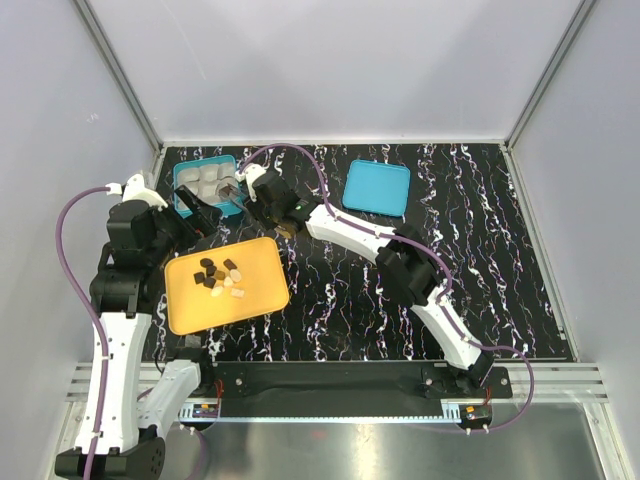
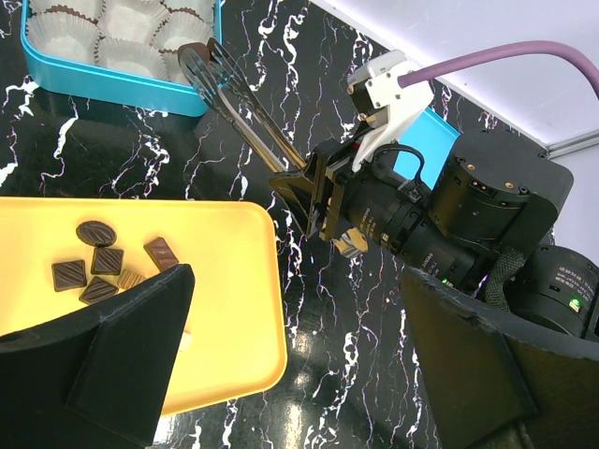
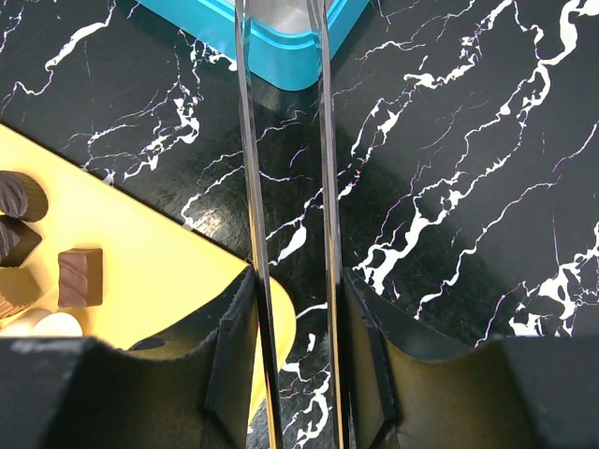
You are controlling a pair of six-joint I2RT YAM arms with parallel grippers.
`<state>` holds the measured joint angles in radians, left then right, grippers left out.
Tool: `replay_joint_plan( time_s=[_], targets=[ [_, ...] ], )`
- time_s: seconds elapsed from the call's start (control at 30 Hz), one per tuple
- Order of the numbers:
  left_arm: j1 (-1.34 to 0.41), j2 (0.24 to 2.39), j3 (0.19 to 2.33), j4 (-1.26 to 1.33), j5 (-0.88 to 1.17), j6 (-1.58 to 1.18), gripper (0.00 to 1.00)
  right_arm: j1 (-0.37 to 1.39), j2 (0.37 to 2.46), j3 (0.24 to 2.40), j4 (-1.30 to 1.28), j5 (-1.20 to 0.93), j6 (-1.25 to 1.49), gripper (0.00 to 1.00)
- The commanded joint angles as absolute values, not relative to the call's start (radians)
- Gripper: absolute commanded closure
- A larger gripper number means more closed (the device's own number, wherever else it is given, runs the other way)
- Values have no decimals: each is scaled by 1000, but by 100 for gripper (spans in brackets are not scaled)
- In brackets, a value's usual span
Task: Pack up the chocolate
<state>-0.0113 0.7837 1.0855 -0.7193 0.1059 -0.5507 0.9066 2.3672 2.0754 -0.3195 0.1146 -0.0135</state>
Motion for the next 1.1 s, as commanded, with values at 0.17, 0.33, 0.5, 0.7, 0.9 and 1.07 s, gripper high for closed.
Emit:
replay_joint_plan(
  time_s=[0.17,0.33,0.5,0.7,0.9,1.07],
  targets=[
    [-6,765,1081,-692,115,-541,1,897,2341,2102,-275,132,-9,55],
    [-6,767,1080,-687,114,-543,1,897,2338,2100,-275,133,-11,53],
    [-6,767,1075,-683,117,-545,1,897,2336,2094,-273,133,-11,52],
    [-6,767,1078,-683,118,-546,1,897,2327,2094,-272,132,-12,53],
    [-6,769,1092,-689,118,-545,1,897,2270,2077,-273,127,-17,54],
    [-6,764,1101,-696,117,-545,1,897,2163,2011,-259,111,-23,54]
  ],
)
